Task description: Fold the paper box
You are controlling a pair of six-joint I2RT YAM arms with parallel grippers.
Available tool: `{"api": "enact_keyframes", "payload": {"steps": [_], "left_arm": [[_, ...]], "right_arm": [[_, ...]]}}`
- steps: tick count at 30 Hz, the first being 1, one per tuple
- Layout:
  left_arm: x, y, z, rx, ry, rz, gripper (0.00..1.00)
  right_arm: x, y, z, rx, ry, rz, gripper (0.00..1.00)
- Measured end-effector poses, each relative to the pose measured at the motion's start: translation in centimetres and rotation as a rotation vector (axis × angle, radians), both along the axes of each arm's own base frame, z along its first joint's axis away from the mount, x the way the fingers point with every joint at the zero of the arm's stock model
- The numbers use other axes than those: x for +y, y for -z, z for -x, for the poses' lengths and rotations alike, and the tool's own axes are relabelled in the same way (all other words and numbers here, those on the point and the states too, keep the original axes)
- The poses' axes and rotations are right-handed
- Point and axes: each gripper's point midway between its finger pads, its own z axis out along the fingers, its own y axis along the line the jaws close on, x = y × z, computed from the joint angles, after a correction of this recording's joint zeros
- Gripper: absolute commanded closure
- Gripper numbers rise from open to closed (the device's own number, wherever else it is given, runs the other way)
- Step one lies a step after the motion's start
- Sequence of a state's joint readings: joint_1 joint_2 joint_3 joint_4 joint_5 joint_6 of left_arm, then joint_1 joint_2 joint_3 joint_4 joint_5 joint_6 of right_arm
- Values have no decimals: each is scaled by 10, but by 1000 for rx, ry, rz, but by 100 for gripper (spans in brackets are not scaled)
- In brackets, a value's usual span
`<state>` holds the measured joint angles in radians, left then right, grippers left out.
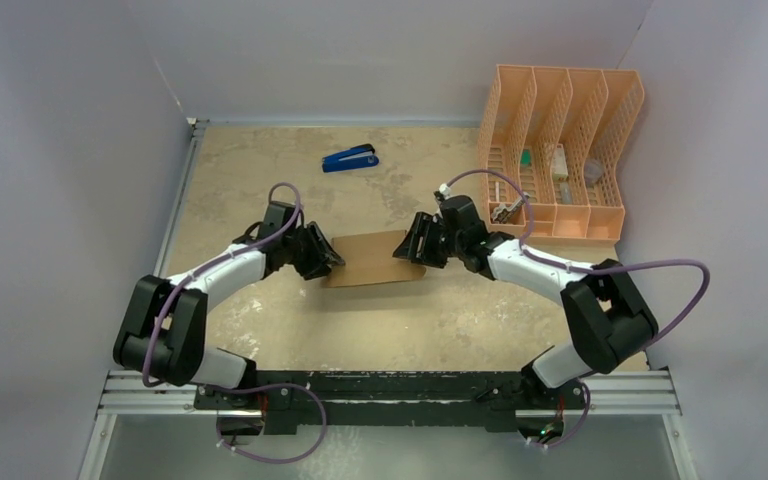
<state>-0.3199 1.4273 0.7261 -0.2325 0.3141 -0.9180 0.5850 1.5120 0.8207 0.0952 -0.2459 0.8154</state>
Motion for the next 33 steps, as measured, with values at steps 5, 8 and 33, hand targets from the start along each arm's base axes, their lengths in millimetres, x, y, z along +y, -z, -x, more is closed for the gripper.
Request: {"api": "enact_keyframes", "payload": {"steps": [5,8,33], "left_arm": [[-4,-3,3,17,-39,64,63],[-4,-3,3,17,-43,66,64],[-9,15,4,21,-47,320,66]], "right_arm": [[-6,0,-5,4,14,-3,40],[-9,1,-7,4,23,3,37],[-25,42,-32,85,-12,-228,16]]}}
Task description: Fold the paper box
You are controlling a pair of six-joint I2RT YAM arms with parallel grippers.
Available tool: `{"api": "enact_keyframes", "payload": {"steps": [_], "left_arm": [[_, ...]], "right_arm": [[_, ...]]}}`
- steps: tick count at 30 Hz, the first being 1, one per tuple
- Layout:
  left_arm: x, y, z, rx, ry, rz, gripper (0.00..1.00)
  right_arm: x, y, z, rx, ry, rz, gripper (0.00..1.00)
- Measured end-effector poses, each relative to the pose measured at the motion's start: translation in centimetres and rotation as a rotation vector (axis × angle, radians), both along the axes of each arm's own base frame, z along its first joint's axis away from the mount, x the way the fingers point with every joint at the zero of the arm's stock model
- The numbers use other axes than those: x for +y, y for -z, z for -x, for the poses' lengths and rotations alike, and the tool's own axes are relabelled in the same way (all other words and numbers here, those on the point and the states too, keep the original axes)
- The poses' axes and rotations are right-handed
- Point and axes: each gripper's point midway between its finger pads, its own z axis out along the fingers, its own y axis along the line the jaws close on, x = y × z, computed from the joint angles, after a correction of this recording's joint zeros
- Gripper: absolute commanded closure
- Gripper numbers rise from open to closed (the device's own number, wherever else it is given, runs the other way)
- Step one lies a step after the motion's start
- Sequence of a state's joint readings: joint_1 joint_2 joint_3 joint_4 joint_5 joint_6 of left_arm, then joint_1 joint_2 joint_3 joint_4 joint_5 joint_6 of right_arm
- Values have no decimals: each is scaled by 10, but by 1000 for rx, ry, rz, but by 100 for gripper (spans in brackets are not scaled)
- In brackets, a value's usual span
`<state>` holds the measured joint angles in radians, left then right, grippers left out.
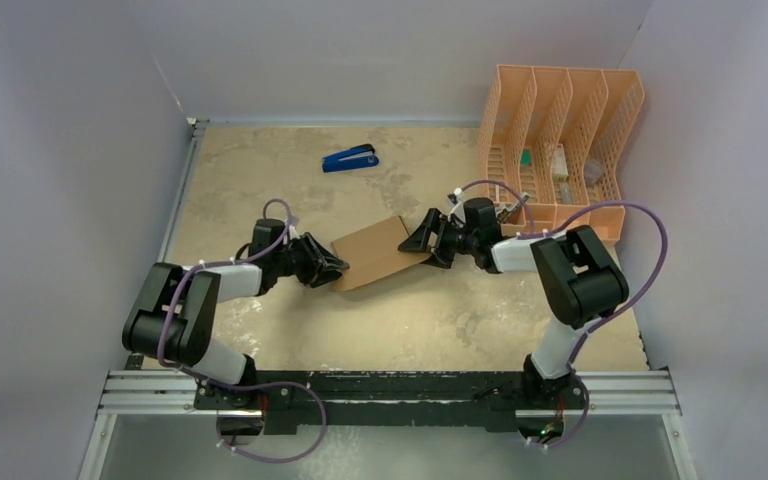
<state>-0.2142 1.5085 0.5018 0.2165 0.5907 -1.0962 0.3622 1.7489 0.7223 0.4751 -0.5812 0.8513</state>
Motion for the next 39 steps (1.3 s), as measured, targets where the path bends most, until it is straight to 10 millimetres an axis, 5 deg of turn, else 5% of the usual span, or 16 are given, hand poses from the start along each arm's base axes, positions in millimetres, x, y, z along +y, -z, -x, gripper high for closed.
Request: {"api": "enact_keyframes", "payload": {"steps": [19,27,36,39], "left_arm": [[-3,1,1,6,-1,99,65],[10,0,-1,8,-17,-21,41],[64,-67,-52,-210,-89,-426,38],[74,-75,-64,-256,-75,-512,38]], "right_arm": [[27,-20,-24,-51,-39,-188,31],[27,-15,-27,-31,-2,-206,25],[20,0,-25,-1,42,-166,23],[20,0,-25,-3,44,-165,23]]}}
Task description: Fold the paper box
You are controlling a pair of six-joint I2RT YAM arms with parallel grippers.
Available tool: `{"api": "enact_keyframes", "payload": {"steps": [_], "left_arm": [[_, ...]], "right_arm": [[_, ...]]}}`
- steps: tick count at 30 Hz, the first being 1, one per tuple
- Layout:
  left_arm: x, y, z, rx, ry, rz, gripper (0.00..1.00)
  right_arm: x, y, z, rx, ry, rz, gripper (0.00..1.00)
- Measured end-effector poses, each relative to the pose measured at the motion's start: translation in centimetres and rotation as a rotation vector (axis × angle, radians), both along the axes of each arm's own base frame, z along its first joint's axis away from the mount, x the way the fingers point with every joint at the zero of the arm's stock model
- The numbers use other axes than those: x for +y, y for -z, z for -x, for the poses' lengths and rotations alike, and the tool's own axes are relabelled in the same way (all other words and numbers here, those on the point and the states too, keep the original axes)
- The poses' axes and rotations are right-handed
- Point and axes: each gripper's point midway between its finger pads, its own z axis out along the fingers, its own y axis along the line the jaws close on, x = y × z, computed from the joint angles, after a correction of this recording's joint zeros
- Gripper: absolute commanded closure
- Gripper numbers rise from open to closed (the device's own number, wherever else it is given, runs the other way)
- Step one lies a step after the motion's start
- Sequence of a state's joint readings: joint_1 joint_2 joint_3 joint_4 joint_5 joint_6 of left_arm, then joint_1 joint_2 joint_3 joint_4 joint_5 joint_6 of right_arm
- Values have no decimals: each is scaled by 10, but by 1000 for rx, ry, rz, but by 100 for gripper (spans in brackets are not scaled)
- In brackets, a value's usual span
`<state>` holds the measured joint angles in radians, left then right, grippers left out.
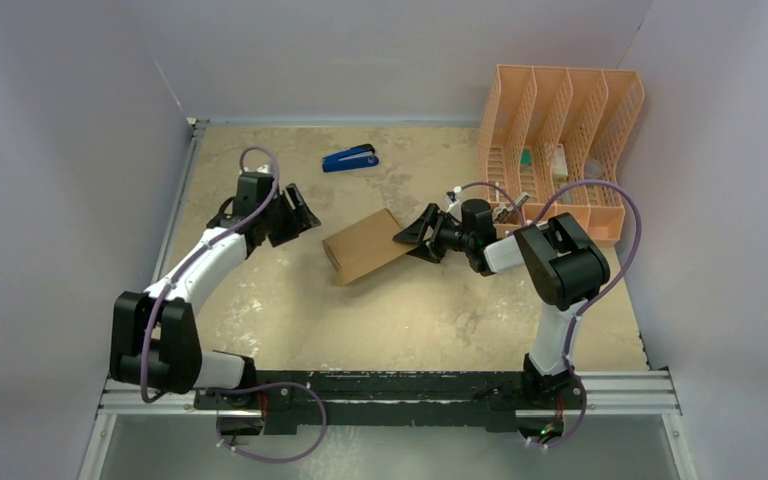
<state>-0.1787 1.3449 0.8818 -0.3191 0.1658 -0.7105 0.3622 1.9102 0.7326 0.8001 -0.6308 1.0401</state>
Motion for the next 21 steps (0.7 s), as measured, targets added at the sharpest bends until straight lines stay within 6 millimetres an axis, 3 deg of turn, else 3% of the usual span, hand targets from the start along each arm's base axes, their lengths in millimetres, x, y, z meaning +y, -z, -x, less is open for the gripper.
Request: {"api": "enact_keyframes", "payload": {"steps": [4,11,21], "left_arm": [[0,20,-10,34,56,-52,38],[-21,65,-9,160,205,-3,40],[-41,72,-19,150,272,107,52]], "right_arm": [[0,-1,-2,-9,7,1,22],[0,-2,-3,-17,11,0,19],[0,-2,-4,-21,18,-4,19]]}}
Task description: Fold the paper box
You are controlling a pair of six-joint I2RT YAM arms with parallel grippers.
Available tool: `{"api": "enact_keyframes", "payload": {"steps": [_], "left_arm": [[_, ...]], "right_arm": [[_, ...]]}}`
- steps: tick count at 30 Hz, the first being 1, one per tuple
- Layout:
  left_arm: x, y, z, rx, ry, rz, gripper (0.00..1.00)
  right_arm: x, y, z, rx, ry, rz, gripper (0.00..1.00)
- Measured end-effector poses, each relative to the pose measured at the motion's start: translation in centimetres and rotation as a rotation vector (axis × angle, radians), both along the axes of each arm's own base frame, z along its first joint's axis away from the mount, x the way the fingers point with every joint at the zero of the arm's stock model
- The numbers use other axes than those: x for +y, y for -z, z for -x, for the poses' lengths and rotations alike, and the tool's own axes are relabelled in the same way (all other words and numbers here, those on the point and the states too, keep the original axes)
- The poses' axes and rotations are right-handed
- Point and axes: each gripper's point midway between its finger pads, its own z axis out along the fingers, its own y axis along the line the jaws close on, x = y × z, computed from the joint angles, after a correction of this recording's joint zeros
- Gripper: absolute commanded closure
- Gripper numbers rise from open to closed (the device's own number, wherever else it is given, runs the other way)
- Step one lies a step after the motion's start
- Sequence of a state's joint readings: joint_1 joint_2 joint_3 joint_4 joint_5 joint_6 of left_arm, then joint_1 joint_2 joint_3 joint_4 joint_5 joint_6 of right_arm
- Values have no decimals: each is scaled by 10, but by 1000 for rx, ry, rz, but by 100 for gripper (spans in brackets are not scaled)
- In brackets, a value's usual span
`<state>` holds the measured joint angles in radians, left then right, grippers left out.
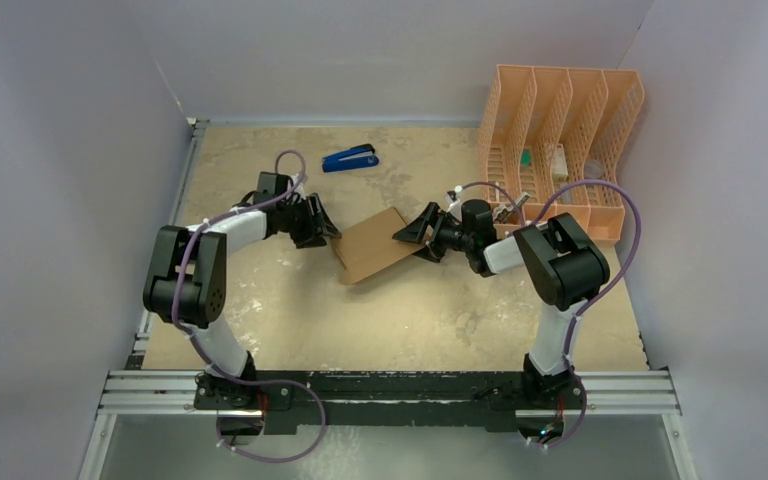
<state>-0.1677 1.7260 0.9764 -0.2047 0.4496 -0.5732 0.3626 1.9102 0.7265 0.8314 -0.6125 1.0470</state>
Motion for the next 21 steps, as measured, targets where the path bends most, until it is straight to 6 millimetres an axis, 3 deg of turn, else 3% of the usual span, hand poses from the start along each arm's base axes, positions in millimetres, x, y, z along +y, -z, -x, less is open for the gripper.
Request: {"api": "enact_keyframes", "payload": {"steps": [12,21], "left_arm": [[3,9,-11,84,-45,210,56],[2,9,-12,90,-48,231,56]], "right_arm": [[-2,-1,-5,-26,47,-8,16],[6,-6,-8,-40,63,-22,18]]}}
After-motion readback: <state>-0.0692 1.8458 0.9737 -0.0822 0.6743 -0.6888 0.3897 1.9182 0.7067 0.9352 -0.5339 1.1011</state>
